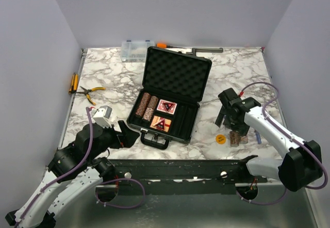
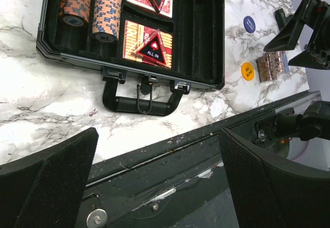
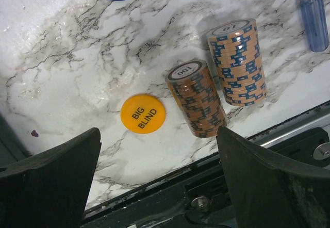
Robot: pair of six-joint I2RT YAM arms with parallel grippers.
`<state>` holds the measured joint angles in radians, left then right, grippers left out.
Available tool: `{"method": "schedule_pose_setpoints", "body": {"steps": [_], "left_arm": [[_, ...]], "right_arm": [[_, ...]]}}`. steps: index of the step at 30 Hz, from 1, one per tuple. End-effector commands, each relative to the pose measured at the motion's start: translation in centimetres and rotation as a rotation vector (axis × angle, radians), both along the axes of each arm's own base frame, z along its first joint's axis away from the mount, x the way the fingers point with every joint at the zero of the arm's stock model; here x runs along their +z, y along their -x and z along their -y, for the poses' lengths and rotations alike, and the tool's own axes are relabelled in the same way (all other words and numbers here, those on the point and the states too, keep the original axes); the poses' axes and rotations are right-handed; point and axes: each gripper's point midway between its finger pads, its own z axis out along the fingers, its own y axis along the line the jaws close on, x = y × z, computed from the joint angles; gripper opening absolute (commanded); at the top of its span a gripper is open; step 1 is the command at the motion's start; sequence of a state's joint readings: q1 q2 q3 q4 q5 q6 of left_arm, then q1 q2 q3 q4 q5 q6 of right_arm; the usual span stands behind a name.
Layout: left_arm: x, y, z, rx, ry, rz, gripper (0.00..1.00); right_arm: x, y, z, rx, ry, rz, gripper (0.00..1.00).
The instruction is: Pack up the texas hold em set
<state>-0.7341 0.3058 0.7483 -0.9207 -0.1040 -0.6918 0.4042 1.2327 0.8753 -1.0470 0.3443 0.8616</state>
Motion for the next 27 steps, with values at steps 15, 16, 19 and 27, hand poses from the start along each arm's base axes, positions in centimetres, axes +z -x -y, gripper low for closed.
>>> {"method": "schedule_pose_setpoints", "body": {"steps": [15,16,19,27], "left_arm": [[-0.6,-0.1,0.2,-0.016,-0.02,-0.008,0.98],[-0.6,-0.1,0.3,-0.018,-0.02,-0.009,0.98],[-0.8,-0.1,0.4,-0.023,-0.026,-0.017,0.98],[-1.2,-0.1,0.8,-0.042,-0.042,-0.041,0.99]], "right_arm": [[-3.3,2.2,1.9,-0.223,0.045,0.009,0.87],[-3.5,2.0,1.8,-0.229,0.045,0.013,0.86],[-3.8,1.5,2.1,-0.258,0.061,0.038,0.84],[-4.6,1.1,2.5,-0.265,0.097,0.047,0.81]]}}
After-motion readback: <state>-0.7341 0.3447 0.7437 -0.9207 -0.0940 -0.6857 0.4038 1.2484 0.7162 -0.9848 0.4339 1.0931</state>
